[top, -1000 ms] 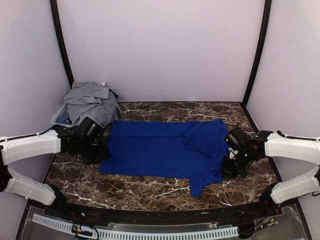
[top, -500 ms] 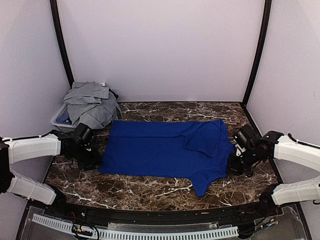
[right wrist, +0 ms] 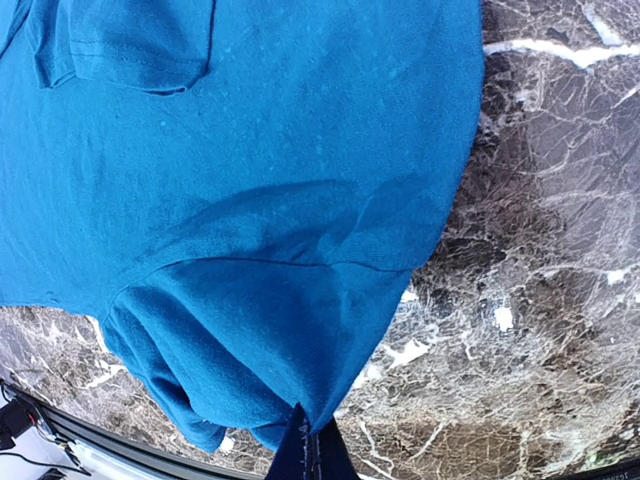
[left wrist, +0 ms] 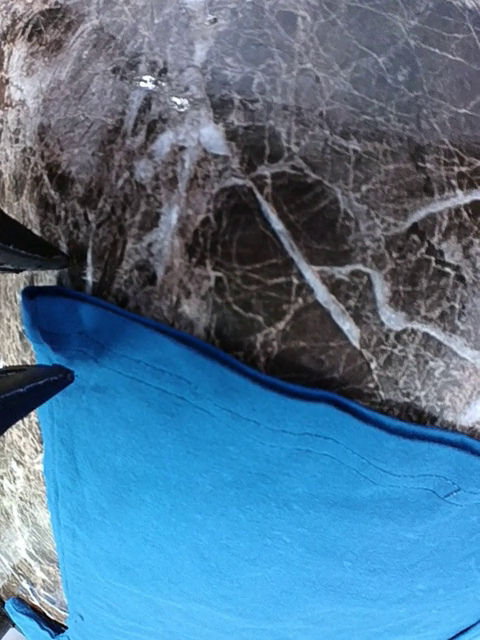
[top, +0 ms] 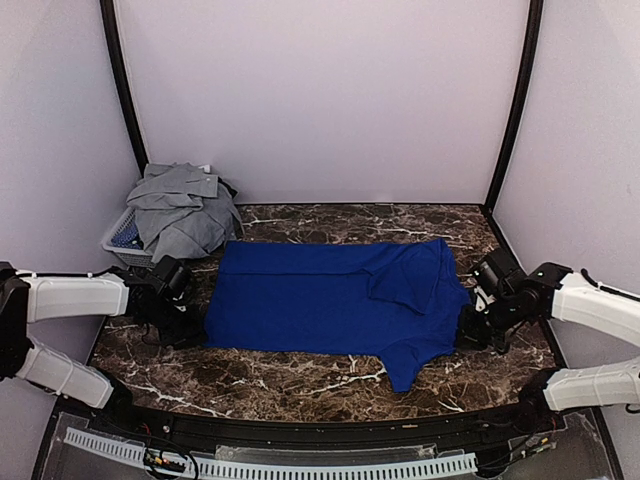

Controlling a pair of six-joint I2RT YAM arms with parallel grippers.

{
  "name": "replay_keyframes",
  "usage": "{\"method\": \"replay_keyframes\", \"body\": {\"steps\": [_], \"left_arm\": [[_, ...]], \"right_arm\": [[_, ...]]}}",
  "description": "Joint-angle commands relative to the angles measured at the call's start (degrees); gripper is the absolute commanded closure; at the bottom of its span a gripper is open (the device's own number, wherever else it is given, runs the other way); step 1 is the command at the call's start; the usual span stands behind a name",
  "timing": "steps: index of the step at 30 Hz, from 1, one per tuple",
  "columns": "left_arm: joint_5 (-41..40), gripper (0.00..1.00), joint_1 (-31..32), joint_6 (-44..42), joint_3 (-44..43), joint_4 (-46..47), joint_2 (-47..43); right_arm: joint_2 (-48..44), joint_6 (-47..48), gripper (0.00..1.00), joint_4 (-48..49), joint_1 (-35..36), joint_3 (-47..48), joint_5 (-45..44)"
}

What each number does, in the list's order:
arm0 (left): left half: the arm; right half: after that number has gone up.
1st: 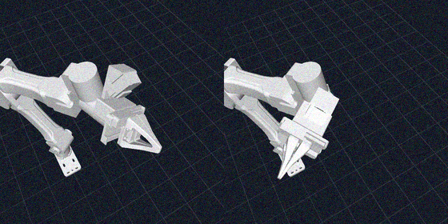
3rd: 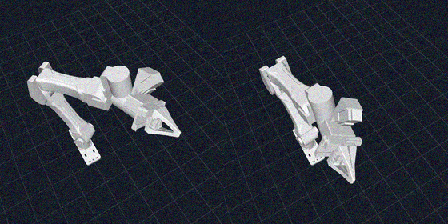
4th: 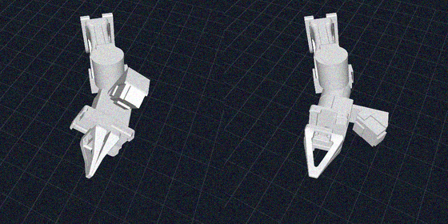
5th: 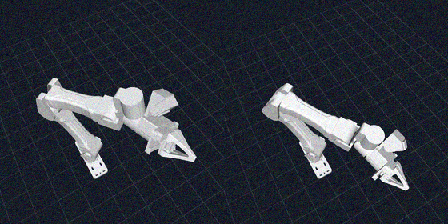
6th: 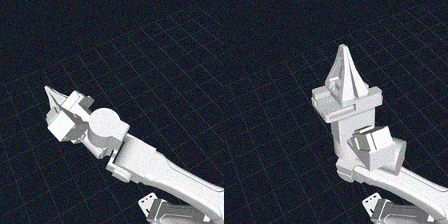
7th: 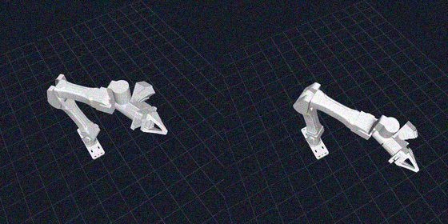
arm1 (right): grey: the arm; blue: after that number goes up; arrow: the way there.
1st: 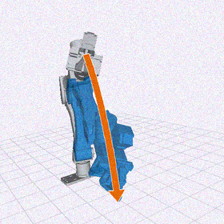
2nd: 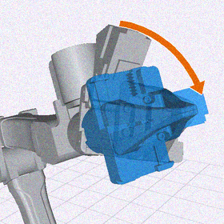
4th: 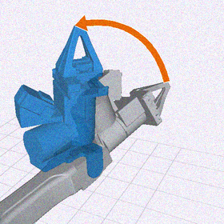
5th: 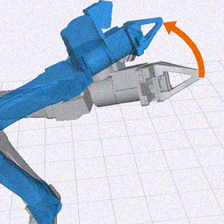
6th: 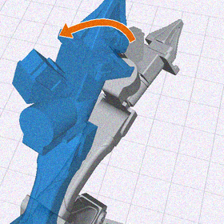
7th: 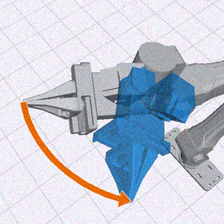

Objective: Fold and stack the mixed laundry pile
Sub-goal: Pick up the 1/3-folded T-shirt from the center of the board.

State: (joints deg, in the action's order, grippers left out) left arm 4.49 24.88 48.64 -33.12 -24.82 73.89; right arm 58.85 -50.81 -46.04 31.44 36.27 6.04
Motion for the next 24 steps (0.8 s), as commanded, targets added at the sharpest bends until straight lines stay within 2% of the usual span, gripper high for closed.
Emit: {"method": "replay_keyframes", "body": {"steps": [1, 2, 7, 9, 17, 24], "left_arm": [[0.5, 0.72, -0.4, 0.2, 1.7, 1.7, 1.1], [0.6, 0.74, -0.4, 0.1, 1.8, 2.1, 1.6], [1.3, 0.96, -0.4, 0.1, 2.0, 3.3, 1.5], [1.4, 1.00, -0.4, 0.1, 1.8, 2.2, -0.3], [1.9, 1.00, -0.4, 0.2, 1.0, -7.5, -11.3], [2.5, 1.00, -0.5, -0.5, -3.1, -7.8, -9.5]], "right_arm": [[-0.9, 0.9, 1.00, -0.5, -0.7, -0.8, -0.3], [-0.8, 0.9, 1.00, -0.4, -0.7, -0.7, -0.2], [-1.1, 0.9, 1.00, -0.6, -0.7, -0.7, 0.1], [-2.3, 0.7, 1.00, -1.5, -0.7, -0.7, 0.2], [-12.9, -1.4, 1.00, -6.1, -0.8, -1.1, 1.9], [-9.0, 2.3, 1.00, -5.2, -1.8, 4.4, -1.9]]}}
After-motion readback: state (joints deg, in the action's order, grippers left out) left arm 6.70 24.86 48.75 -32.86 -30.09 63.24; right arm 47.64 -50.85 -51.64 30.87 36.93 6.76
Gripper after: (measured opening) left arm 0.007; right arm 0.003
